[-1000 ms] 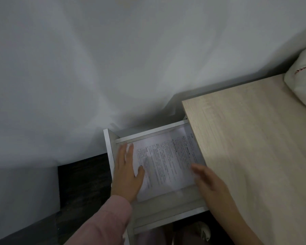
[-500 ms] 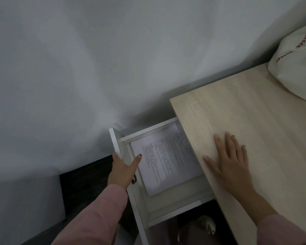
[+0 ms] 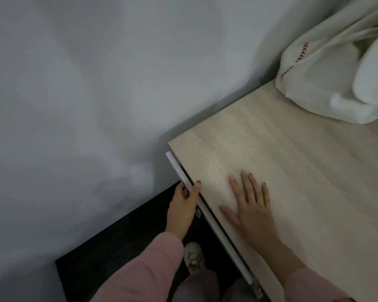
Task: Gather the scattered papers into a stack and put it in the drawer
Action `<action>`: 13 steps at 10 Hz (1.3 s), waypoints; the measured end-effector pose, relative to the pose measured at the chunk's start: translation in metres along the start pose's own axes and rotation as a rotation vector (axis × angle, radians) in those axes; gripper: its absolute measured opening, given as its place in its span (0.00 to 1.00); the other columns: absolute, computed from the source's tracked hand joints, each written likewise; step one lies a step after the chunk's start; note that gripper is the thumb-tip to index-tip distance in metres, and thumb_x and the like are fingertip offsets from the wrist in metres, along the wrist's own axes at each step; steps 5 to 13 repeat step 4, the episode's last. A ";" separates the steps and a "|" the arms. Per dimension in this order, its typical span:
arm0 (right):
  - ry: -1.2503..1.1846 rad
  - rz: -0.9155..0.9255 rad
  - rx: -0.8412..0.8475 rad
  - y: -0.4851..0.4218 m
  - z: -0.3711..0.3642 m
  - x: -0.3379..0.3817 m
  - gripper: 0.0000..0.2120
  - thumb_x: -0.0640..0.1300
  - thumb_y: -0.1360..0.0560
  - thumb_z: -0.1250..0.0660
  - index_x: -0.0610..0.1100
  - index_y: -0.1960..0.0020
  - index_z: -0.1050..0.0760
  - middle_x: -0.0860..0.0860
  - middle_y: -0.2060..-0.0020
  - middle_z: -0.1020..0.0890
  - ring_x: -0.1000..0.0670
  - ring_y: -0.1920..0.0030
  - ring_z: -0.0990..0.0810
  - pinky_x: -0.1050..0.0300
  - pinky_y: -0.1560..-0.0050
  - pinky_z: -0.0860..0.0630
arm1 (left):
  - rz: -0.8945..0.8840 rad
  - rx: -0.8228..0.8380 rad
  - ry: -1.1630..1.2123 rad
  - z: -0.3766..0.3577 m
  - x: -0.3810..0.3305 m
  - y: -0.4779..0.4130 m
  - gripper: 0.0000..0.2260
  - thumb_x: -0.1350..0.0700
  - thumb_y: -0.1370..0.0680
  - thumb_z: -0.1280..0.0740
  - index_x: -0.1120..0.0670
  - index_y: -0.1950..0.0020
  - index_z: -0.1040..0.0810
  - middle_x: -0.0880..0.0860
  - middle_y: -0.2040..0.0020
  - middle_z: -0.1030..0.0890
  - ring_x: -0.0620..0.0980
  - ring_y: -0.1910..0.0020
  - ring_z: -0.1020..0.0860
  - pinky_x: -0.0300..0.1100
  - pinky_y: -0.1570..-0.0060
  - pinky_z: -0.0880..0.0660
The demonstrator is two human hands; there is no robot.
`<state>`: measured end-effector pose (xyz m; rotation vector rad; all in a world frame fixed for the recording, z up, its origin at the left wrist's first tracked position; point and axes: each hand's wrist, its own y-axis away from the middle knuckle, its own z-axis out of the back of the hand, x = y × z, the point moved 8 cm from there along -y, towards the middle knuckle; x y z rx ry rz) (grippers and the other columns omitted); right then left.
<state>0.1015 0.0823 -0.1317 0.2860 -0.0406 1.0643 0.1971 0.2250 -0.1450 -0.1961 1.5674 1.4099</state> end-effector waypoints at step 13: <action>-0.460 -0.007 0.183 -0.001 0.021 -0.008 0.27 0.55 0.21 0.46 0.52 0.25 0.49 0.54 0.25 0.54 0.55 0.25 0.54 0.59 0.26 0.57 | 0.071 0.054 0.191 -0.019 -0.006 -0.010 0.08 0.52 0.20 0.42 0.47 0.42 0.30 0.47 0.47 0.23 0.46 0.49 0.24 0.39 0.52 0.25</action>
